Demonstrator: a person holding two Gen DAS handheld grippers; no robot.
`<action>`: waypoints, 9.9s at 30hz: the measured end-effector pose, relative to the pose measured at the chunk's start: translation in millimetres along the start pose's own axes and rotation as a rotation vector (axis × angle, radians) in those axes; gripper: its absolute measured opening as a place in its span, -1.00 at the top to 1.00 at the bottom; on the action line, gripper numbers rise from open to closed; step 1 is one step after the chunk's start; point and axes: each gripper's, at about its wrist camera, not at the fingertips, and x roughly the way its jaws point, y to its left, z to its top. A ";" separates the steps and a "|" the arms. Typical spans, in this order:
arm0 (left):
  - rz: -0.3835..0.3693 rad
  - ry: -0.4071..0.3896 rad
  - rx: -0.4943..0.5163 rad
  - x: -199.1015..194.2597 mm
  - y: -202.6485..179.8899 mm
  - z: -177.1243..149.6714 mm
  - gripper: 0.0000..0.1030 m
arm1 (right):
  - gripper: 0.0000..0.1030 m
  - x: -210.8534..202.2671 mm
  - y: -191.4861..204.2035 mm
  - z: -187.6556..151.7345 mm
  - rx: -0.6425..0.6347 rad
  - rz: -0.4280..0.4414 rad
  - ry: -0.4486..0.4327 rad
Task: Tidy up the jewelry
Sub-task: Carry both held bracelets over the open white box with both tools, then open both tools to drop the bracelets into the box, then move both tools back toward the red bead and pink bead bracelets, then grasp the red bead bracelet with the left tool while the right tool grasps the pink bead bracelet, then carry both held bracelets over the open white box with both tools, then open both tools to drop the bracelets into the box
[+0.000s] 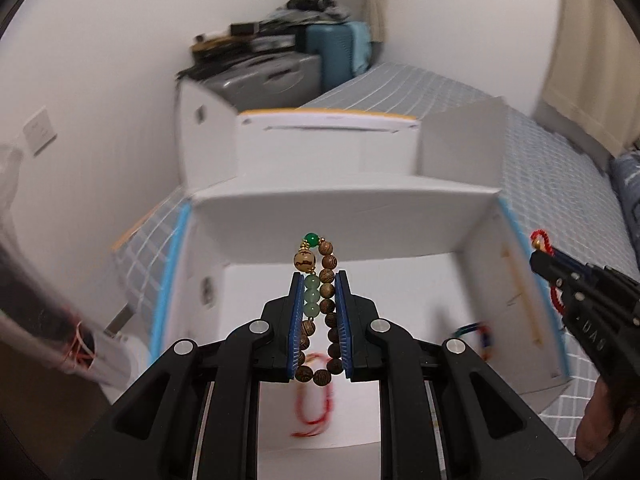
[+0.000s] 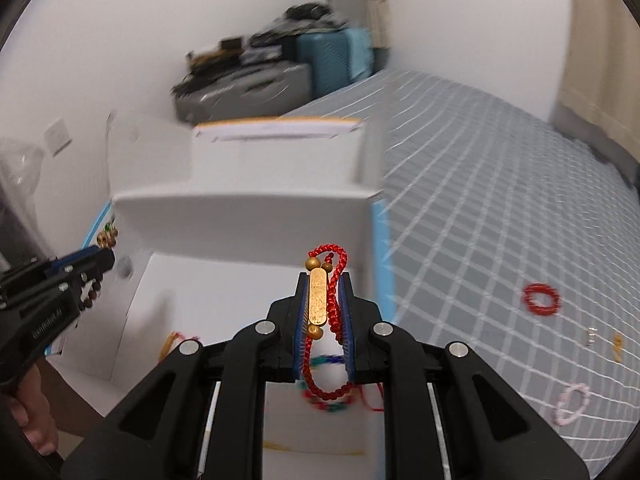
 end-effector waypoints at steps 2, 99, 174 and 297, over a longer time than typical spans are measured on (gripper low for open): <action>0.020 0.027 -0.010 9.7 12.2 -7.1 0.71 | 0.73 12.7 12.2 -4.9 -0.013 0.010 0.029; -0.282 0.037 0.323 120.0 -440.9 1.1 -0.89 | -0.85 -75.6 -318.6 -146.7 0.467 -0.435 0.006; -0.276 0.144 0.363 154.2 -446.8 -12.4 0.75 | 0.81 -36.2 -335.7 -180.2 0.489 -0.407 0.101; -0.004 0.139 -0.071 36.4 21.1 -8.7 -0.65 | -0.69 14.6 19.1 -2.9 -0.013 0.060 0.079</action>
